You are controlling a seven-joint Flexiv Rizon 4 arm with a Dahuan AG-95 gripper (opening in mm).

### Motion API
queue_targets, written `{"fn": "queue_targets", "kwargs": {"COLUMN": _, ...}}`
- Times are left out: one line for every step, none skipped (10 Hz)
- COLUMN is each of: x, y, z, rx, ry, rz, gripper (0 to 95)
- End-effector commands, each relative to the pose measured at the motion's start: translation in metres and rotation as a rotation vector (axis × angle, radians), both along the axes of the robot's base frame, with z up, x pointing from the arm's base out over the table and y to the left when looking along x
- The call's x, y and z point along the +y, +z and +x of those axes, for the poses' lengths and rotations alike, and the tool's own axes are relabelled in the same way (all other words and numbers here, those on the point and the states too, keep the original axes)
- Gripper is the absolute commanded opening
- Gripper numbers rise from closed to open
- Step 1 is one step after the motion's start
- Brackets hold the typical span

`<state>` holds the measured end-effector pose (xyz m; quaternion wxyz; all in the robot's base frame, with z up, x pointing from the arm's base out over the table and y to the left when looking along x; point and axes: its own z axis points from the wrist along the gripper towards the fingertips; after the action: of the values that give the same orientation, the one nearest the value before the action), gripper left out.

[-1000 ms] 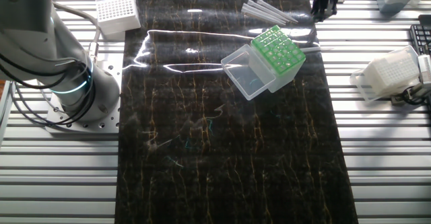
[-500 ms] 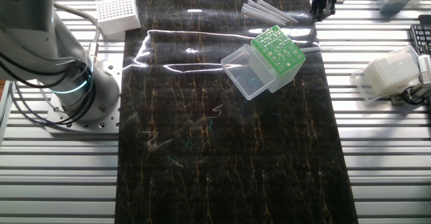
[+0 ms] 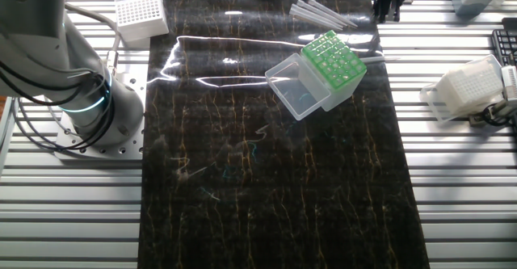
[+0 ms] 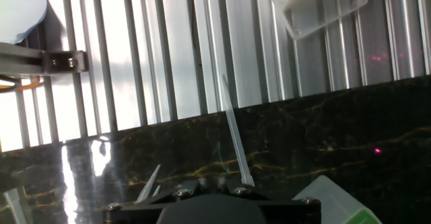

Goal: Insert a large pipette tip into the holder for large pipette tips

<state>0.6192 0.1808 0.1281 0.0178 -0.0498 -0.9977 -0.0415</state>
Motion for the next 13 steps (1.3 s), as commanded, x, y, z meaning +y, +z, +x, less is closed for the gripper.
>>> {"fn": "queue_targets", "kwargs": {"x": 0.000, "y": -0.003, "z": -0.002, "rx": -0.003, "ry": 0.000, "rz": -0.003, "gripper": 0.0}}
{"fn": "queue_targets", "kwargs": {"x": 0.001, "y": -0.003, "z": -0.002, "rx": -0.004, "ry": 0.001, "rz": -0.005, "gripper": 0.0}}
{"fn": "queue_targets", "kwargs": {"x": 0.003, "y": -0.005, "z": -0.002, "rx": -0.004, "ry": 0.000, "rz": -0.006, "gripper": 0.0}}
{"fn": "queue_targets", "kwargs": {"x": 0.005, "y": -0.006, "z": -0.002, "rx": -0.005, "ry": -0.003, "rz": -0.007, "gripper": 0.0}}
{"fn": "queue_targets", "kwargs": {"x": 0.008, "y": -0.008, "z": -0.002, "rx": -0.010, "ry": -0.008, "rz": -0.008, "gripper": 0.0}}
{"fn": "queue_targets", "kwargs": {"x": 0.010, "y": -0.009, "z": -0.002, "rx": -0.013, "ry": -0.013, "rz": -0.008, "gripper": 0.0}}
{"fn": "queue_targets", "kwargs": {"x": 0.010, "y": -0.009, "z": -0.002, "rx": -0.015, "ry": -0.016, "rz": -0.010, "gripper": 19.0}}
{"fn": "queue_targets", "kwargs": {"x": 0.010, "y": -0.009, "z": -0.002, "rx": -0.016, "ry": -0.016, "rz": -0.010, "gripper": 19.0}}
{"fn": "queue_targets", "kwargs": {"x": 0.010, "y": -0.009, "z": -0.002, "rx": -0.016, "ry": -0.018, "rz": -0.010, "gripper": 19.0}}
{"fn": "queue_targets", "kwargs": {"x": 0.010, "y": -0.009, "z": -0.002, "rx": -0.015, "ry": -0.019, "rz": -0.010, "gripper": 19.0}}
{"fn": "queue_targets", "kwargs": {"x": 0.010, "y": -0.011, "z": -0.002, "rx": -0.012, "ry": -0.017, "rz": -0.012, "gripper": 19.0}}
{"fn": "queue_targets", "kwargs": {"x": 0.008, "y": -0.018, "z": -0.002, "rx": -0.013, "ry": -0.013, "rz": -0.012, "gripper": 19.0}}
{"fn": "queue_targets", "kwargs": {"x": 0.006, "y": -0.026, "z": -0.003, "rx": -0.024, "ry": -0.010, "rz": -0.012, "gripper": 19.0}}
